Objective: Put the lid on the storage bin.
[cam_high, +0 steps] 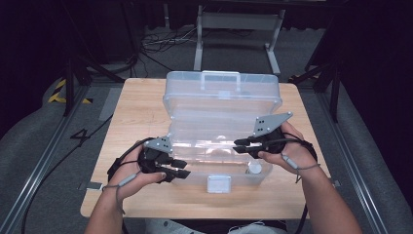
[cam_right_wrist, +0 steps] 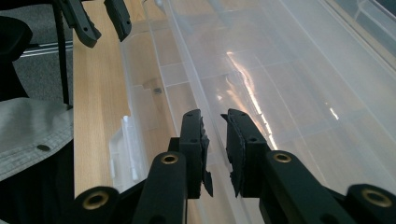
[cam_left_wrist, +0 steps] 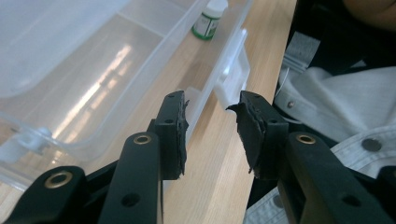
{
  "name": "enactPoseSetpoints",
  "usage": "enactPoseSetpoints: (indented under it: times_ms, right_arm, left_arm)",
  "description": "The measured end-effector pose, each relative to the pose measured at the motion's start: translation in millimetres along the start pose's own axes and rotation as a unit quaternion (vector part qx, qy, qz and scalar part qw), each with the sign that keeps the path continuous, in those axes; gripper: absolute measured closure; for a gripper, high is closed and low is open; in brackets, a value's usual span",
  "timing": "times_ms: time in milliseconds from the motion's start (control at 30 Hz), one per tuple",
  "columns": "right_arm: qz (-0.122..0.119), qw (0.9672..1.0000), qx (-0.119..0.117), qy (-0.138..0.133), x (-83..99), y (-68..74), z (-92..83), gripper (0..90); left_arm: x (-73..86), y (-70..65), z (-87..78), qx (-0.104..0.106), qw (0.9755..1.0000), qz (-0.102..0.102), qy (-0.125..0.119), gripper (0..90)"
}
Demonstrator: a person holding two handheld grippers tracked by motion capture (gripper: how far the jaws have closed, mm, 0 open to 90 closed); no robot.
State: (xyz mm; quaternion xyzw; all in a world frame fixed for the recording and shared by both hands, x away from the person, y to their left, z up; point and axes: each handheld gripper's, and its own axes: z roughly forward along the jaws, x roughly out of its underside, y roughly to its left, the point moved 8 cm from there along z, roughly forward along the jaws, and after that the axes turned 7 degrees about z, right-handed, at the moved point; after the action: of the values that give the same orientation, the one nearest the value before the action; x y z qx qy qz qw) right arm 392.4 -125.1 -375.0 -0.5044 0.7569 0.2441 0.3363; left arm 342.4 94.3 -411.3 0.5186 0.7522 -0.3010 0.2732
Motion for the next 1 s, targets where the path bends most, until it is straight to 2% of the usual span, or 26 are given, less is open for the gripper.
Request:
enactPoseSetpoints:
  times_ms: [200, 333, 500, 667, 833, 1000]
  right_arm:
    - [0.002, 1.0, 0.003, -0.005, 1.6, -0.9, -1.0, 77.6]
    - [0.002, 1.0, 0.004, -0.005, 2.1, -1.5, -1.4, 77.9]
    - [0.005, 1.0, 0.005, -0.006, 3.2, -1.8, -1.0, 78.1]
    - [0.005, 0.9999, 0.008, -0.008, 5.1, -2.3, -1.3, 78.3]
    - [0.007, 0.9999, 0.01, -0.01, 6.3, -2.7, -2.4, 78.2]
    - [0.008, 0.9999, 0.01, -0.011, 7.4, -2.3, -2.6, 78.3]
  left_arm:
    - [-9.9, -2.6, -10.3, -0.002, 0.9996, -0.004, -0.028, 67.2]
    - [-15.6, 0.2, -16.9, -0.008, 0.9988, -0.005, -0.048, 65.8]
    - [-22.4, -0.7, -27.1, -0.001, 0.9977, -0.011, -0.067, 74.7]
    - [-30.6, 1.8, -38.6, -0.014, 0.9968, -0.015, -0.077, 81.7]
    - [-41.1, 6.2, -46.9, -0.033, 0.9946, -0.01, -0.098, 88.1]
    - [-48.8, 16.6, -55.3, -0.059, 0.9901, -0.028, -0.124, 89.8]
